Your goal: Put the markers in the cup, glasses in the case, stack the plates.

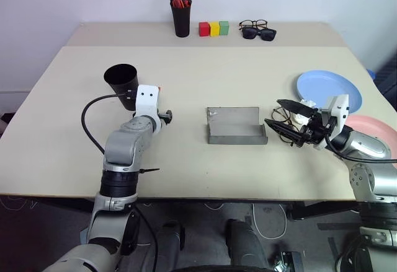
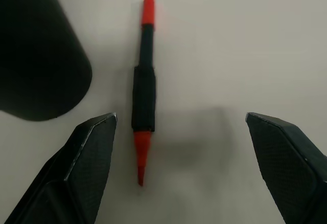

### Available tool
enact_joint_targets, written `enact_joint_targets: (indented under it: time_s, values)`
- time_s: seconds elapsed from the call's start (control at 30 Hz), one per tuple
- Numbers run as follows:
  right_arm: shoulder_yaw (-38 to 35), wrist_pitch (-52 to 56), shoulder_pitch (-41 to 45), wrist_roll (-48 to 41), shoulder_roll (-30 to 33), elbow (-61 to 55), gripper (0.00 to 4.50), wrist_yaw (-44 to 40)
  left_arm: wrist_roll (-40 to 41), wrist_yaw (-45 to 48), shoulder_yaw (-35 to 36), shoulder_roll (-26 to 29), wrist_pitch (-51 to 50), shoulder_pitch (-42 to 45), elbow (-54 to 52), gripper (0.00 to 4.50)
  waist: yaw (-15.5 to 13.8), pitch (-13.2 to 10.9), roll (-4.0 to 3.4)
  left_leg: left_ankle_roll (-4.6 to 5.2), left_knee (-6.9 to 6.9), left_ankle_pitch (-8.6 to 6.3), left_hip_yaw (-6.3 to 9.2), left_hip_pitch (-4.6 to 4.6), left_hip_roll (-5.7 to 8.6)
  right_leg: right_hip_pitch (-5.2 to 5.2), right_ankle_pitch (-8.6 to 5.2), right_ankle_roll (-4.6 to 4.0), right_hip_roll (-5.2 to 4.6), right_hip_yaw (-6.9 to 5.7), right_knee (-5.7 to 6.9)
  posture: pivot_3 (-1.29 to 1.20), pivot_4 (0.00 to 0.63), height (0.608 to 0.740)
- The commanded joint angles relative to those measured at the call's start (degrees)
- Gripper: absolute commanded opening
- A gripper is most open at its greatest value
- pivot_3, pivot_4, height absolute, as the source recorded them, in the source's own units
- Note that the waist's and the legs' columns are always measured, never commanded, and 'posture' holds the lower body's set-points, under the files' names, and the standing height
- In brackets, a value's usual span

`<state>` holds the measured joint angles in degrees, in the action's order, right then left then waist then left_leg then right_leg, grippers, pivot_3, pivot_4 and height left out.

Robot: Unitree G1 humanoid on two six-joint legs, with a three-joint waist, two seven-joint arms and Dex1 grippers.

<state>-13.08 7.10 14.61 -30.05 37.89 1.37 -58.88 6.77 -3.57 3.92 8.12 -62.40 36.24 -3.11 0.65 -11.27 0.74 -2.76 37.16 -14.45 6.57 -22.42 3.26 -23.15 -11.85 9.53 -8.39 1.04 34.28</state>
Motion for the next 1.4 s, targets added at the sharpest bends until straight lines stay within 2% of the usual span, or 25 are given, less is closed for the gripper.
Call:
enact_joint_targets:
  time_s: [0.03, 0.37, 0.63, 0.7, 0.77, 0.87, 0.97, 1.1, 1.27, 1.37, 1.4]
  values:
    - [-2.3, -0.9, -0.1, -0.7, 0.4, -2.1, 3.43, 0.5, -1.0, -1.3, 1.3, -0.5, 0.8, 3.2, 2.0, 4.14, 0.0, 0.0, 0.0, 0.0, 0.0, 0.0, 0.0, 0.0, 0.0, 0.0, 0.0, 0.0, 0.0, 0.0, 0.0, 0.0, 0.15, 0.739]
    - [-3.5, -0.6, -2.4, -0.9, 0.3, -3.8, 3.43, 1.7, -1.2, -0.7, 2.9, -1.1, 7.5, 13.0, 21.4, 4.14, 0.0, 0.0, 0.02, -0.02, -0.02, 0.01, -0.01, -0.02, 0.01, -0.01, 0.0, 0.01, 0.0, -0.01, -0.04, 0.0, 0.15, 0.739]
    - [-4.8, 0.0, -4.9, -1.5, 0.8, -6.2, 3.43, 2.6, 0.0, -2.5, 7.4, -2.2, 7.2, 17.3, 29.8, 4.14, 0.0, 0.0, 0.02, -0.02, -0.01, 0.01, -0.01, -0.02, 0.01, 0.0, -0.02, 0.05, -0.01, -0.01, -0.03, 0.0, 0.15, 0.739]
    - [-5.0, 0.1, -5.2, -1.5, 0.8, -6.5, 3.43, 2.7, 0.3, -3.2, 8.3, -2.6, 7.2, 17.9, 31.2, 3.61, 0.1, 0.0, 0.02, -0.03, 0.0, 0.01, -0.02, 0.0, 0.01, 0.01, -0.05, 0.1, -0.01, -0.01, -0.03, 0.0, 0.15, 0.739]
    - [-5.2, 0.2, -5.5, -1.6, 0.9, -6.7, 3.43, 2.8, 0.5, -3.7, 9.0, -2.9, 7.0, 18.1, 31.4, 2.87, 0.0, 0.0, 0.02, -0.04, 0.0, 0.02, -0.02, 0.01, 0.01, 0.01, -0.07, 0.14, -0.01, -0.01, -0.01, 0.0, 0.15, 0.739]
    - [-5.2, 0.3, -5.2, -1.5, 0.9, -6.4, 3.43, 2.9, 0.8, -3.6, 9.5, -3.2, 6.3, 18.3, 31.4, 1.25, -0.1, 0.0, 0.02, -0.04, 0.0, 0.02, -0.02, 0.01, 0.01, 0.02, -0.06, 0.12, -0.02, -0.01, -0.02, 0.0, 0.15, 0.739]
    - [-5.1, 0.3, -5.1, -1.4, 1.0, -6.2, 3.43, 2.9, 1.1, -2.8, 9.2, -3.2, 4.8, 17.8, 29.2, 0.07, -0.2, 0.0, 0.02, -0.04, 0.0, 0.02, -0.01, 0.0, 0.02, 0.04, -0.05, 0.11, -0.02, -0.01, -0.03, 0.0, 0.15, 0.739]
    - [-4.8, 0.2, -4.8, -1.1, 0.9, -5.6, 3.43, 2.7, 1.8, -2.1, 9.0, -3.7, 1.6, 16.9, 25.3, 0.07, -0.1, 0.0, 0.02, -0.04, -0.01, 0.02, -0.01, -0.01, 0.03, 0.04, -0.05, 0.11, -0.03, -0.01, -0.05, 0.0, 0.15, 0.739]
    - [-4.3, 0.0, -3.8, -0.8, 0.7, -4.4, 3.43, 2.6, 4.2, 3.5, 5.1, -4.5, -1.8, 14.8, 17.3, 0.07, 0.0, 0.0, 0.03, -0.05, -0.02, 0.02, -0.01, -0.01, 0.03, 0.03, -0.02, 0.06, -0.03, -0.01, -0.05, 0.0, 0.15, 0.739]
    - [-4.0, -0.3, -3.1, -0.5, 0.5, -3.4, 3.43, 2.5, 5.4, 10.6, -3.0, -3.7, 1.8, 11.6, 6.3, 0.07, 0.0, 0.0, 0.04, -0.05, -0.02, 0.02, -0.02, -0.02, 0.02, 0.02, -0.01, 0.04, -0.03, -0.01, -0.05, 0.0, 0.15, 0.739]
    - [-3.9, -0.4, -2.8, -0.4, 0.4, -3.2, 3.43, 2.6, 4.2, 12.2, -5.7, -3.0, 6.5, 10.4, 2.7, 0.07, 0.0, 0.0, 0.04, -0.05, -0.03, 0.02, -0.02, -0.02, 0.02, 0.01, 0.01, 0.01, -0.03, 0.0, -0.05, 0.0, 0.15, 0.739]
